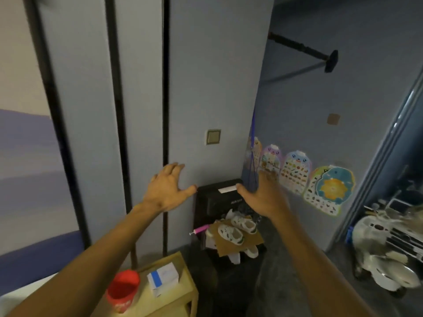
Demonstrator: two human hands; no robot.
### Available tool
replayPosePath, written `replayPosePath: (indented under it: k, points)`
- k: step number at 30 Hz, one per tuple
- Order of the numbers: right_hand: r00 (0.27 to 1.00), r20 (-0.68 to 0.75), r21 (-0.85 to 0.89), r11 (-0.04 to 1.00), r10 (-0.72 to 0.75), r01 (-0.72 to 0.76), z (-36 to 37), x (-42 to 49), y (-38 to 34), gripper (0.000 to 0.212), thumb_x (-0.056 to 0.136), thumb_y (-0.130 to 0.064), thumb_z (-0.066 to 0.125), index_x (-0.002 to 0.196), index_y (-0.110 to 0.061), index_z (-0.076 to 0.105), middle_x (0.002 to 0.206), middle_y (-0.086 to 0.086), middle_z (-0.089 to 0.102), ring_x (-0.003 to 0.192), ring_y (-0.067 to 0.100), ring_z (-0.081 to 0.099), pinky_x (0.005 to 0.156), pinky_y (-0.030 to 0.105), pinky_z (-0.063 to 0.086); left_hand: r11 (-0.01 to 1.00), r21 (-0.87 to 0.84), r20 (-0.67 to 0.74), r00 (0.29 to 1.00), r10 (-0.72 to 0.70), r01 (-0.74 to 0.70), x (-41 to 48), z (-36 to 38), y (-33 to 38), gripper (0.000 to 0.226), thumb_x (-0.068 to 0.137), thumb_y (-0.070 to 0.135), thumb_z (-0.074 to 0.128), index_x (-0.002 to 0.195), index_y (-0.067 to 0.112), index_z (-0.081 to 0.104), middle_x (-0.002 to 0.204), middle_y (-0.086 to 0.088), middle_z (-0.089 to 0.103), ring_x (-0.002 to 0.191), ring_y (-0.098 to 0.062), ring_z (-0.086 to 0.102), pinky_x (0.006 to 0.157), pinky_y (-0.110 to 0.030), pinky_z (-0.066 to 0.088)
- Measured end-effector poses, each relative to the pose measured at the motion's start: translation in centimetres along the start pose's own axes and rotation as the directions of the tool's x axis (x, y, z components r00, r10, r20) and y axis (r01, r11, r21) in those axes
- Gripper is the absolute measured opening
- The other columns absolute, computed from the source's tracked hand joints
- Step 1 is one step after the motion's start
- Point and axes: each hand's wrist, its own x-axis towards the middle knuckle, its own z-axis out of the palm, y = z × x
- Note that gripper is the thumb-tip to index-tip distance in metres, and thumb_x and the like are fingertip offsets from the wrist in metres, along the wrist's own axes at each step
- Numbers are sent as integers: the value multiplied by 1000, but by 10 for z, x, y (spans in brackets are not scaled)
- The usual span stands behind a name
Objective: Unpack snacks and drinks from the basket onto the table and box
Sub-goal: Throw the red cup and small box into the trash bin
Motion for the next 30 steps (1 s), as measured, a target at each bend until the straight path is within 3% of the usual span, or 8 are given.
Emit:
replayPosePath:
  k: [5, 13, 18, 25, 30]
  points:
    - [989, 142, -1, 1000, -31, 31, 51, 11, -64, 97, 86, -82, 54, 155, -18, 37, 159, 8, 45, 144, 33, 46, 111, 53, 47, 980, 38, -36, 980, -194, 195, -26, -28, -83, 100, 82, 87, 41, 160, 24, 33, 168, -8, 31, 149, -35, 38, 119, -56, 37]
    - [917, 367, 7, 986, -158, 168, 163, 16, -123, 103, 90, -78, 57, 166, -18, 22, 172, 8, 26, 155, 33, 31, 117, 52, 39, 919, 35, -34, 920, -391, 392, -71, -4, -179, 98, 84, 88, 42, 159, 26, 34, 167, -7, 33, 149, -33, 38, 117, -60, 39]
    - [805, 552, 17, 968, -219, 252, 237, 13, -123, 105, 89, -78, 60, 167, -20, 19, 173, 7, 23, 157, 31, 29, 119, 50, 38, 837, 10, 33, 836, -548, 548, -100, 51, -206, 107, 80, 91, 47, 162, 27, 27, 169, -5, 29, 151, -34, 35, 117, -62, 39]
    - [603, 758, 33, 939, -247, 342, 388, 5, -71, 114, 77, -93, 54, 164, -27, 23, 170, 4, 30, 153, 30, 37, 117, 53, 40, 647, 62, 136, 636, -759, 760, -142, 177, -260, 146, 51, 111, 46, 163, 24, 12, 169, -5, 24, 151, -33, 34, 116, -59, 41]
    - [510, 813, 44, 904, -279, 424, 518, -25, -1, 126, 60, -110, 39, 159, -32, 29, 165, -2, 37, 149, 27, 41, 117, 51, 40, 590, 9, 177, 580, -795, 807, -173, 276, -307, 143, 45, 106, 61, 159, 32, 17, 160, -1, 32, 143, -30, 42, 111, -56, 45]
